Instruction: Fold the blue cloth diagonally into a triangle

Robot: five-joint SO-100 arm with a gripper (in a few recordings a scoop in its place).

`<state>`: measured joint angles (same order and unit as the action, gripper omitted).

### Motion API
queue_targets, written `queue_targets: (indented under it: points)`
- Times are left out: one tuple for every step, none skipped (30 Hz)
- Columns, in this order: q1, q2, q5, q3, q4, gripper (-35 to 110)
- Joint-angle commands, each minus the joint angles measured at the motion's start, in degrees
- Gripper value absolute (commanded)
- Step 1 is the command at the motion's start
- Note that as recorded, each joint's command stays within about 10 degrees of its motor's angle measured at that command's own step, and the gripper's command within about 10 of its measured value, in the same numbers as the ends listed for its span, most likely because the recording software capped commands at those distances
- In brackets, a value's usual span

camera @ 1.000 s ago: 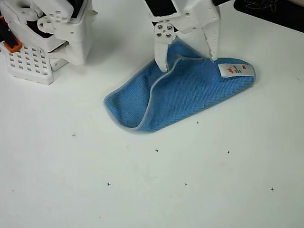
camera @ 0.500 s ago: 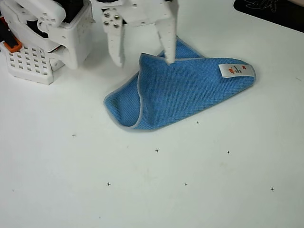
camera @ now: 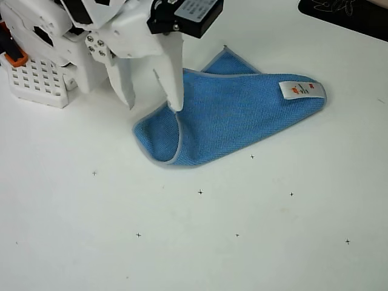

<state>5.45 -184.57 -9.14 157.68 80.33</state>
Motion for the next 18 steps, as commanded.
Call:
queue_targets:
  points:
    - [-1.41, -4.83, -0.18, 2.2, 1.14, 39]
    - [-1.41, -4.83, -0.18, 2.55, 1.14, 39]
    - [-1.67, -4.83, -0.09, 2.72, 1.14, 39]
    - [-2.2, -4.83, -0.09, 3.08, 1.14, 39]
    - [-2.72, -4.83, 0.0, 3.52, 1.14, 39]
    - [-3.43, -4.83, 0.09, 3.96, 1.14, 39]
    - [-3.96, -4.83, 0.26, 4.48, 0.97, 39]
    - [-4.13, -4.83, 0.79, 5.19, 0.88, 39]
    - [-4.13, -4.83, 1.58, 5.89, 0.88, 39]
    - [-4.22, -4.83, 1.85, 6.5, 0.88, 39]
    - [-4.48, -4.83, 1.93, 7.12, 0.88, 39]
    - [-4.75, -4.83, 2.11, 7.47, 0.88, 39]
    - [-4.92, -4.83, 2.11, 7.56, 0.88, 39]
    - [-5.27, -4.83, 2.02, 7.73, 0.88, 39]
    - [-5.71, -4.83, 2.02, 8.0, 0.88, 39]
    - [-5.98, -4.83, 1.76, 8.44, 0.88, 39]
    - [-6.15, -4.83, 1.41, 8.96, 0.88, 39]
    - [-6.33, -4.75, 1.41, 9.67, 0.88, 39]
